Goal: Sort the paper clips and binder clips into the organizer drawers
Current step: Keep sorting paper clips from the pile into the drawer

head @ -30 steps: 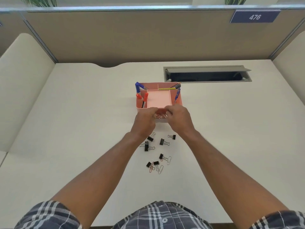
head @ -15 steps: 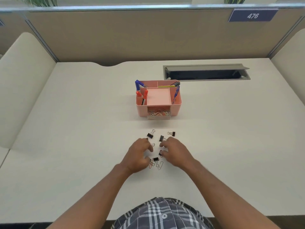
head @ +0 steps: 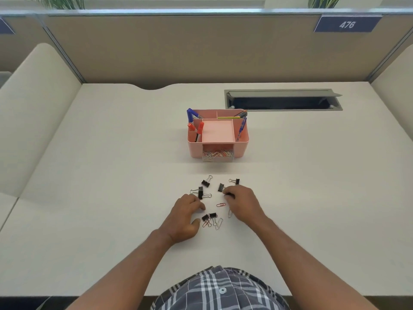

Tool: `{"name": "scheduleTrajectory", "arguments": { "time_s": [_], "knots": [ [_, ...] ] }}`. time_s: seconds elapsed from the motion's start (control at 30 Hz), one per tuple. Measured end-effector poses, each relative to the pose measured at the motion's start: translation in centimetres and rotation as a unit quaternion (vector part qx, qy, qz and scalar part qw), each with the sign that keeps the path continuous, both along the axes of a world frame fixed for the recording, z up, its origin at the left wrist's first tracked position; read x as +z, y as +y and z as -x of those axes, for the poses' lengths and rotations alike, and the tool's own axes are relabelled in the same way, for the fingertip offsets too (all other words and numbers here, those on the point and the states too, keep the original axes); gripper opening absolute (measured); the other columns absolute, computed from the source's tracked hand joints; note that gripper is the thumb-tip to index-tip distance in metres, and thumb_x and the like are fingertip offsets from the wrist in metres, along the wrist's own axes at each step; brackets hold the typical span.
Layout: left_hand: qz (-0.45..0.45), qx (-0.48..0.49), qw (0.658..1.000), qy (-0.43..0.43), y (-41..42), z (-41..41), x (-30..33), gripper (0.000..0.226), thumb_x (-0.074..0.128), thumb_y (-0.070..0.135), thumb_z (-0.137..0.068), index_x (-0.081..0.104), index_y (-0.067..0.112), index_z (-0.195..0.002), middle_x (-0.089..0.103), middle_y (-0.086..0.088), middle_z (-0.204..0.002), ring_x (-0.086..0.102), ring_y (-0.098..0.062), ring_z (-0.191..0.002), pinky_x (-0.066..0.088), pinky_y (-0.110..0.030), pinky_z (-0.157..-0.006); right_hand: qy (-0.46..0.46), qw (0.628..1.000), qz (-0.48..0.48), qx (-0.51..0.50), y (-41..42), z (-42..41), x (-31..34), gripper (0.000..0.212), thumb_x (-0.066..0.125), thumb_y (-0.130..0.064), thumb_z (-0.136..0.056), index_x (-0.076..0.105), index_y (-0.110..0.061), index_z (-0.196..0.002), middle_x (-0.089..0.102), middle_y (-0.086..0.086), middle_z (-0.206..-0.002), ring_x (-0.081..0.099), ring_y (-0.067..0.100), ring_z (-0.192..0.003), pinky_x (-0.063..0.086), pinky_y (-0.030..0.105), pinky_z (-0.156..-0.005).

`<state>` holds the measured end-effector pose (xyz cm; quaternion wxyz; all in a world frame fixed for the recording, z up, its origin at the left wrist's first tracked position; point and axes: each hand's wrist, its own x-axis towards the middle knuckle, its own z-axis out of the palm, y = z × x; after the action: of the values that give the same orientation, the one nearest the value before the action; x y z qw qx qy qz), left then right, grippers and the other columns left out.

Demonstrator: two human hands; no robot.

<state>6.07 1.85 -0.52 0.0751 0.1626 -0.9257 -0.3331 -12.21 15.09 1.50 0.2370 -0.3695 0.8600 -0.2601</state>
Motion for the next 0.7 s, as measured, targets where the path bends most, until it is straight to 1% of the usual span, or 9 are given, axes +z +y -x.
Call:
{"name": "scheduleTrajectory", "arguments": {
  "time_s": [0.03, 0.1, 0.2, 0.3, 0.4, 0.53, 0.6, 0.7],
  "knots": [
    [0.000, -0.002, 1.000, -0.002, 0.0, 0.0, 0.0, 0.038, 0.066, 0.011, -0.066, 0.065, 0.018, -0.103, 0.054, 0.005, -0.103, 0.049, -0.015, -0.099, 0.043, -0.034, -0.089, -0.011, 0.999, 0.005, -0.032, 0.2, 0.5, 0.2, 0.020, 0.054, -0.013, -0.088, 0.072, -0.015, -0.097, 0.072, 0.004, -0.096, 0.063, 0.022, -0.090, 0.052, 0.037, -0.082],
    [0.008, -0.012, 1.000, -0.004, 0.2, 0.0, -0.1, 0.041, 0.068, 0.015, -0.068, 0.066, 0.021, -0.108, 0.053, 0.006, -0.102, 0.048, -0.015, -0.099, 0.041, -0.034, -0.087, -0.016, 0.998, -0.007, -0.060, 0.4, 1.4, 0.4, 0.020, 0.054, -0.012, -0.088, 0.072, -0.016, -0.097, 0.073, 0.004, -0.095, 0.064, 0.023, -0.086, 0.053, 0.036, -0.079],
    [0.016, -0.022, 1.000, 0.003, 0.6, 0.2, -0.2, 0.038, 0.070, 0.014, -0.069, 0.069, 0.023, -0.106, 0.051, 0.005, -0.098, 0.048, -0.016, -0.094, 0.040, -0.035, -0.082, 0.010, 0.999, -0.022, -0.048, 0.6, 1.9, 0.3, 0.024, 0.054, -0.009, -0.088, 0.074, -0.015, -0.099, 0.072, 0.006, -0.098, 0.064, 0.026, -0.091, 0.052, 0.035, -0.079],
    [0.027, -0.017, 0.999, 0.008, 0.7, 0.4, -0.3, 0.034, 0.070, 0.010, -0.070, 0.070, 0.021, -0.102, 0.052, 0.003, -0.097, 0.048, -0.017, -0.092, 0.041, -0.036, -0.080, 0.046, 0.998, -0.032, -0.030, 0.6, 2.1, -0.1, 0.025, 0.053, -0.009, -0.090, 0.074, -0.013, -0.102, 0.067, 0.007, -0.101, 0.063, 0.026, -0.093, 0.049, 0.031, -0.076],
    [0.036, -0.015, 0.999, 0.006, 0.6, 0.4, -0.5, 0.027, 0.070, 0.014, -0.074, 0.068, 0.020, -0.101, 0.054, 0.004, -0.100, 0.050, -0.017, -0.095, 0.044, -0.036, -0.083, 0.064, 0.997, -0.034, -0.023, 0.7, 2.0, -0.5, 0.024, 0.052, -0.011, -0.091, 0.072, -0.012, -0.103, 0.063, 0.006, -0.102, 0.062, 0.025, -0.094, 0.044, 0.028, -0.071],
    [0.033, 0.000, 0.999, 0.012, 0.2, 0.4, -0.4, 0.022, 0.068, 0.018, -0.080, 0.064, 0.018, -0.101, 0.056, 0.006, -0.102, 0.051, -0.016, -0.099, 0.044, -0.035, -0.087, 0.088, 0.995, 0.015, -0.033, 1.0, 1.3, -0.6, 0.023, 0.054, -0.014, -0.093, 0.070, -0.013, -0.111, 0.057, 0.003, -0.106, 0.057, 0.020, -0.100, 0.040, 0.025, -0.078],
    [0.025, 0.025, 0.999, 0.021, 0.0, 0.5, -0.4, 0.020, 0.068, 0.017, -0.081, 0.064, 0.016, -0.101, 0.057, 0.005, -0.101, 0.052, -0.017, -0.098, 0.045, -0.036, -0.087, 0.083, 0.996, 0.027, -0.011, 1.2, 0.8, -0.5, 0.023, 0.055, -0.015, -0.093, 0.070, -0.016, -0.110, 0.057, 0.000, -0.104, 0.057, 0.018, -0.099, 0.040, 0.026, -0.078],
    [0.027, 0.056, 0.998, 0.021, -0.2, 0.6, -0.4, 0.020, 0.068, 0.016, -0.081, 0.064, 0.014, -0.101, 0.057, 0.004, -0.097, 0.052, -0.018, -0.095, 0.046, -0.037, -0.085, 0.050, 0.997, 0.011, 0.064, 1.4, -0.4, -0.6, 0.023, 0.056, -0.019, -0.093, 0.070, -0.020, -0.111, 0.058, -0.002, -0.101, 0.057, 0.016, -0.098, 0.038, 0.022, -0.079]
  ]
}}
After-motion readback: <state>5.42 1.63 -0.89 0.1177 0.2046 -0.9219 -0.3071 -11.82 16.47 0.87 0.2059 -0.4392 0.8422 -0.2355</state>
